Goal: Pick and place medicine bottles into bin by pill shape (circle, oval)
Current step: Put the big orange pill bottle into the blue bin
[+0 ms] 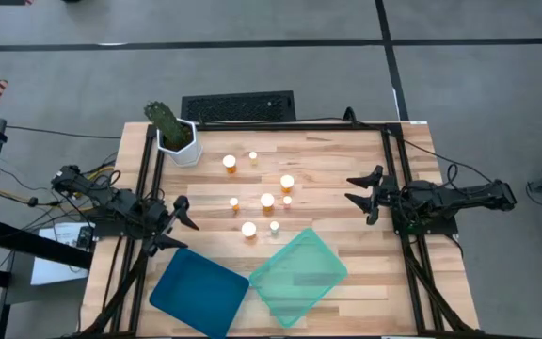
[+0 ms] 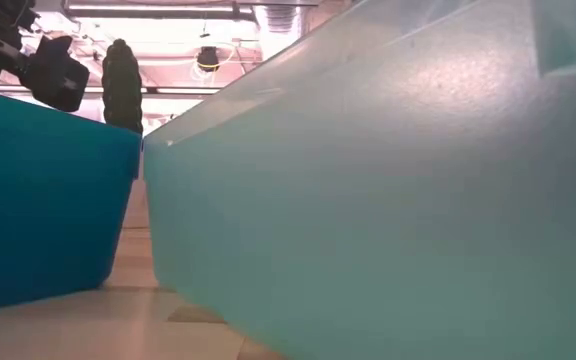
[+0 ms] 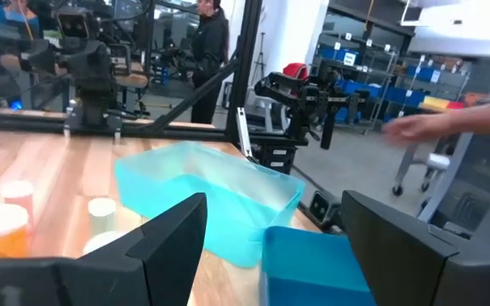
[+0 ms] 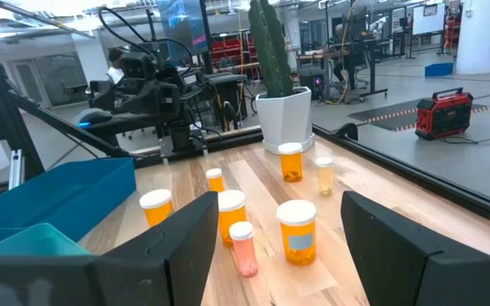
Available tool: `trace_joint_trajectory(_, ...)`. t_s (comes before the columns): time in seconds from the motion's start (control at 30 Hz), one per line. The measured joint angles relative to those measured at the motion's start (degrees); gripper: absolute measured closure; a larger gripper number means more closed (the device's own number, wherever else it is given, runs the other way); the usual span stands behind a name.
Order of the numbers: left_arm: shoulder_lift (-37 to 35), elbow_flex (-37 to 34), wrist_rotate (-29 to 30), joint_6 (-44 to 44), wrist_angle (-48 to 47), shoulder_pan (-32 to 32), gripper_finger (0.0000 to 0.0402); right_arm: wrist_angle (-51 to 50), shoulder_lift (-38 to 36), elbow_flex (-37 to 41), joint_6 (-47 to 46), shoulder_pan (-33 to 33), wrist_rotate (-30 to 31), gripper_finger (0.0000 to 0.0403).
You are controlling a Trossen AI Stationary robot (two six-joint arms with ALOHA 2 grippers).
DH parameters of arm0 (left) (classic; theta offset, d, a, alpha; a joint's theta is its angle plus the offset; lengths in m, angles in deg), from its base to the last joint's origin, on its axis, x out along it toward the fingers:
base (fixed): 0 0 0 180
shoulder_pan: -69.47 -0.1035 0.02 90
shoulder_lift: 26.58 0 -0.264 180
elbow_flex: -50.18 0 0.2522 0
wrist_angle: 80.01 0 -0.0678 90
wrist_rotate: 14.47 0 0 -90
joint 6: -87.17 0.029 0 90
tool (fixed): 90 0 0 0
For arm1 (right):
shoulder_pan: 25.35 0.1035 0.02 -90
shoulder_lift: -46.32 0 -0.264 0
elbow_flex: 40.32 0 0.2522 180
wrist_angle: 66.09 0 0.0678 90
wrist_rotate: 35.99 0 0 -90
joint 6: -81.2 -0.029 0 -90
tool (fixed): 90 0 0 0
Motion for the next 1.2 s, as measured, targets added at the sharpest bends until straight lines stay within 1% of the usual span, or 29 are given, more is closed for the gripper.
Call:
trace_joint_trajectory(0.1, 0.00, -0.02, 0.00, -10.19, -0.01, 0.00, 0.0136, 0.00, -0.02, 0.02, 0.00, 0.01, 0.00, 0.0143)
trace_joint_trajectory(0.2, 0.00, 0.00, -0.02, -18.41, -0.21, 0.00, 0.0136, 0.00, -0.01, 0.01, 0.00, 0.00, 0.00, 0.0143)
trace_joint_trajectory(0.3, 0.00, -0.01, 0.48, -23.41, -0.16, 0.00, 0.0136, 0.00, -0.02, 0.01, 0.05, 0.00, 0.00, 0.0143)
trace_joint_trajectory(0.33, 0.00, -0.02, 1.83, -24.23, 0.06, 0.00, 0.0136, 0.00, 0.00, 0.00, 0.28, -0.01, 0.00, 0.0143)
trace_joint_trajectory(0.4, 0.00, -0.01, 7.38, -25.61, 0.80, 0.00, 0.0136, 0.00, -0.01, 0.01, 0.31, -0.14, 0.00, 0.0143)
trace_joint_trajectory(0.47, 0.00, -0.02, 15.80, -26.87, 2.63, 0.00, 0.0136, 0.01, -0.02, 0.00, 0.32, -0.19, 0.00, 0.0143)
trace_joint_trajectory(0.53, -0.02, -0.02, 25.49, -27.64, 3.74, 0.00, 0.0136, 0.02, 0.00, 0.02, -1.49, -0.18, 0.00, 0.0143)
trace_joint_trajectory(0.6, 0.00, -0.02, 33.97, -28.45, 4.65, -0.04, 0.0136, 0.60, 0.00, 0.01, -6.45, -0.07, 0.00, 0.0143)
trace_joint_trajectory(0.67, -0.02, -0.02, 40.45, -30.28, 6.36, -0.02, 0.0136, 1.71, -0.02, 0.02, -11.85, -0.13, 0.04, 0.0143)
trace_joint_trajectory(0.77, 0.00, -0.02, 48.10, -32.36, 8.21, -0.03, 0.0136, 3.18, -0.13, -0.08, -20.36, -0.13, 0.06, 0.0143)
trace_joint_trajectory(0.87, 0.00, -0.02, 50.46, -34.91, 12.23, -0.07, 0.0136, 2.83, 0.00, -0.29, -22.25, -0.54, 1.46, 0.0143)
trace_joint_trajectory(0.97, 0.00, 0.18, 49.02, -35.24, 19.01, -0.09, 0.0136, 3.22, -0.11, -0.31, -22.49, -1.08, 3.06, 0.0143)
trace_joint_trajectory(1.0, 0.09, 0.54, 48.12, -34.70, 19.96, -0.09, 0.0136, 3.75, -0.15, -0.33, -22.49, -1.18, 3.13, 0.0143)
trace_joint_trajectory(1.1, 2.57, 4.32, 47.24, -31.61, 20.00, -0.09, 0.0136, 6.93, -0.07, -0.35, -22.81, -1.92, 3.17, 0.0143)
trace_joint_trajectory(1.2, 7.83, 9.89, 47.67, -27.41, 19.93, -0.17, 0.0136, 11.12, -0.07, -0.40, -22.72, -2.87, 3.19, 0.0143)
